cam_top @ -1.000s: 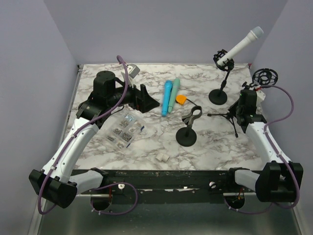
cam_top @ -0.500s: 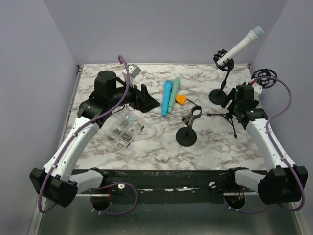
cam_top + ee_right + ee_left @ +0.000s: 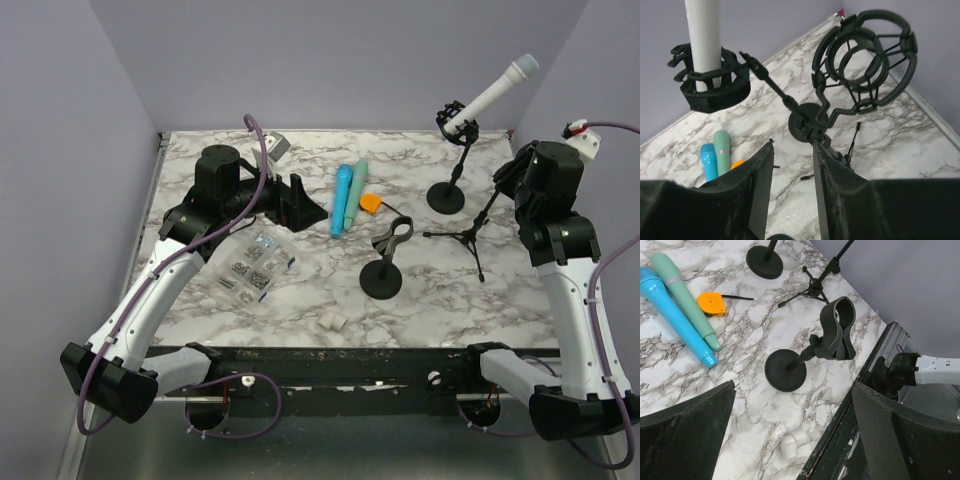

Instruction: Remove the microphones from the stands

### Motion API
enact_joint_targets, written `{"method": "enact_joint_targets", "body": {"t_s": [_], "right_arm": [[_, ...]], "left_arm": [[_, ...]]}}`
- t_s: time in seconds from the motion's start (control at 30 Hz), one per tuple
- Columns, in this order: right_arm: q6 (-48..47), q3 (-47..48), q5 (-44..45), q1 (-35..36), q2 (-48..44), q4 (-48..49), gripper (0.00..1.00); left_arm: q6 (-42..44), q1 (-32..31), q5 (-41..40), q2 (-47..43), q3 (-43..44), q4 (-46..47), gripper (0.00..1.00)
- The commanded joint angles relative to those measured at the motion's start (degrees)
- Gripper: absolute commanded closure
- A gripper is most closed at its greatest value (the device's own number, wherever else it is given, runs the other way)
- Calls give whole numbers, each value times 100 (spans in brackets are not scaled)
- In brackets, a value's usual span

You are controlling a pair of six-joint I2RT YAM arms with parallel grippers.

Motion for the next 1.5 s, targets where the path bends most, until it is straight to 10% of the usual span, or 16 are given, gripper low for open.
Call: {"method": "enact_joint_targets", "body": {"t_s": [0.0, 0.93, 1.23, 1.47], "right_arm": [[-405, 377, 579, 14, 464, -149, 65], [-227, -1299, 359, 10, 618, 228, 78], [-141, -125, -432, 10, 307, -90, 26], [328, -1283, -31, 10, -460, -6, 29]], "left_arm": [[102, -56, -112, 18, -14, -74, 1], [182, -122, -204, 43, 25, -150, 1], [158, -165, -192, 70, 28, -152, 1], [173, -182, -206, 69, 30, -160, 1]]}}
